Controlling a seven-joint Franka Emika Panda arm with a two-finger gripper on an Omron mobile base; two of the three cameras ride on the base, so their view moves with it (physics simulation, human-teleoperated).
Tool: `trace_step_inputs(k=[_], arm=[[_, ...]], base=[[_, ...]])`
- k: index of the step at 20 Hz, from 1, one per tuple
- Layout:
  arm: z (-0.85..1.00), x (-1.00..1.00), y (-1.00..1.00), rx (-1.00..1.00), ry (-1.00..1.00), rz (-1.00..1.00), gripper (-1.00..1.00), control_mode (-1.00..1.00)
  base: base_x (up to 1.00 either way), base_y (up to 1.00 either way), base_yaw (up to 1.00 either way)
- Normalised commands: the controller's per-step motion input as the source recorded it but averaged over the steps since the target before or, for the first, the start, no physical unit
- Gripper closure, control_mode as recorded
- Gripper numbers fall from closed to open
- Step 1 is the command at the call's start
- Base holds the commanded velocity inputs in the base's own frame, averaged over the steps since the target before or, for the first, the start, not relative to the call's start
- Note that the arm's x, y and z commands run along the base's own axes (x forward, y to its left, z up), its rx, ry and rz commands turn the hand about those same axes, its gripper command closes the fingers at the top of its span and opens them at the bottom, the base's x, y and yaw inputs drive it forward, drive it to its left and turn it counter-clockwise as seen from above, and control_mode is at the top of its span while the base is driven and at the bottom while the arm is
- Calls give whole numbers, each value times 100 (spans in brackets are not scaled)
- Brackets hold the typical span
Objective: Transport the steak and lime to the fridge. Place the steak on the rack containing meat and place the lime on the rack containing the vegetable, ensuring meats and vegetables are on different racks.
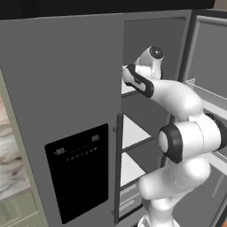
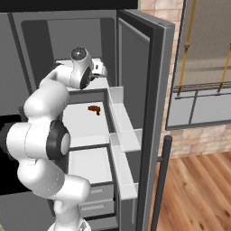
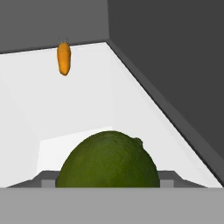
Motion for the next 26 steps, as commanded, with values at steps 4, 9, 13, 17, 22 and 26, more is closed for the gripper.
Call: trace_step_inputs(k=[4, 9, 13, 17, 22, 26], arm=[[-18, 56, 3, 0, 5, 0, 100, -100], [-19, 51, 9, 0, 4, 0, 100, -100], [-34, 50, 18, 0, 5, 0, 100, -100], [-39, 48, 18, 0, 5, 0, 100, -100], [-45, 50, 22, 0, 6, 0, 100, -100], [-52, 27, 19, -1, 4, 0, 100, -100]], base=[[0, 0, 0], [0, 0, 0], [0, 0, 0], [0, 0, 0], [0, 0, 0], [0, 0, 0]])
